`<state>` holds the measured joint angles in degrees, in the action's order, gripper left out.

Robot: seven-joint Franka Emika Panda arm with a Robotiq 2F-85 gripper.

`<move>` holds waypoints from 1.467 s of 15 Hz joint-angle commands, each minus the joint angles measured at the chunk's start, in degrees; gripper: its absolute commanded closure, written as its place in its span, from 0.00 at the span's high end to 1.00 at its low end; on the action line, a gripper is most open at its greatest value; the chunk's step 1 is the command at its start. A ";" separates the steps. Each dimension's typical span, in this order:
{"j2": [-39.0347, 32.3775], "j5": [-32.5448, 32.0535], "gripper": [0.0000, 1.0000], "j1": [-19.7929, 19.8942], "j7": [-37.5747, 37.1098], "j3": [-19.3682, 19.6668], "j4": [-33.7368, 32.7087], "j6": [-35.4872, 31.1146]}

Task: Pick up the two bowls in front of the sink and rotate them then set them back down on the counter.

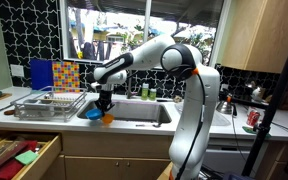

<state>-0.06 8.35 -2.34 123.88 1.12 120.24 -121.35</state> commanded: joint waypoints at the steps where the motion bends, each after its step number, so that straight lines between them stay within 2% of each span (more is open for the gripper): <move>1: 0.20 -0.65 0.02 1.18 2.75 -0.27 2.20 -2.61; 22: -2.29 -4.66 0.02 2.86 3.08 -0.31 4.07 -6.10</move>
<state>-2.52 5.01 -0.03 126.42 1.15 123.10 -126.00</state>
